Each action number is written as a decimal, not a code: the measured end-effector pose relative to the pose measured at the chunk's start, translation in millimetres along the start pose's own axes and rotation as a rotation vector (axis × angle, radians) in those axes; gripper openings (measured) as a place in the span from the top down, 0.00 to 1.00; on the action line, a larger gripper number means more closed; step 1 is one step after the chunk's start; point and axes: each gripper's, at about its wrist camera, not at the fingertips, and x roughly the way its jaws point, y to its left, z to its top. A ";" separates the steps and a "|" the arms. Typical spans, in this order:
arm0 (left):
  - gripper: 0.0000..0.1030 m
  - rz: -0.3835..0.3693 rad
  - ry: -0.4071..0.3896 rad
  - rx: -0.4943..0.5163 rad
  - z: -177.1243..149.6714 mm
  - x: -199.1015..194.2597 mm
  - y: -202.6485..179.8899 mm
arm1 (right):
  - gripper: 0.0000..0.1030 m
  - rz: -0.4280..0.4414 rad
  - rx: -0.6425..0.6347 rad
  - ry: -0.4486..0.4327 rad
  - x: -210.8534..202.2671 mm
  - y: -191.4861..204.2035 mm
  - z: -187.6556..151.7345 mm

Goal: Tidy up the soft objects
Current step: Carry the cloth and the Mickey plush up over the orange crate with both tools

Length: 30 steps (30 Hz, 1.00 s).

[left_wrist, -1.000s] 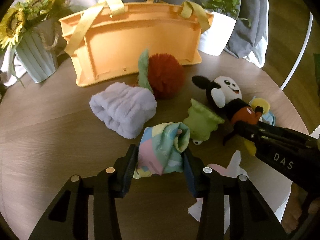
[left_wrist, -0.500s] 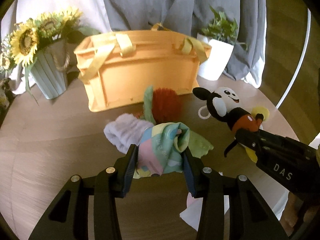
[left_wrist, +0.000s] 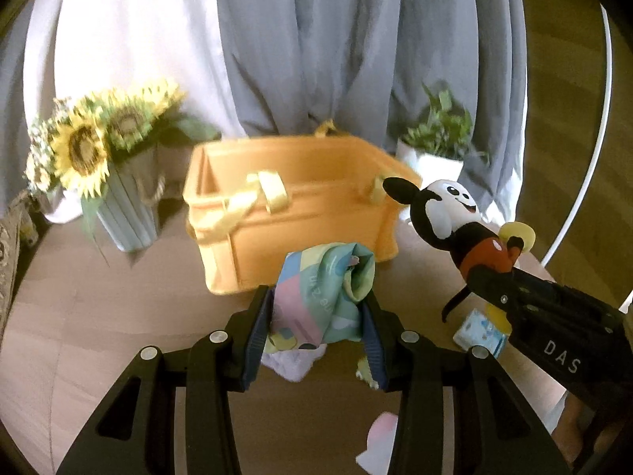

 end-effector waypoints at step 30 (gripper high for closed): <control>0.58 0.062 -0.248 0.019 98.8 -1.6 36.1 | 0.66 0.095 -0.069 -0.223 6.9 46.9 91.2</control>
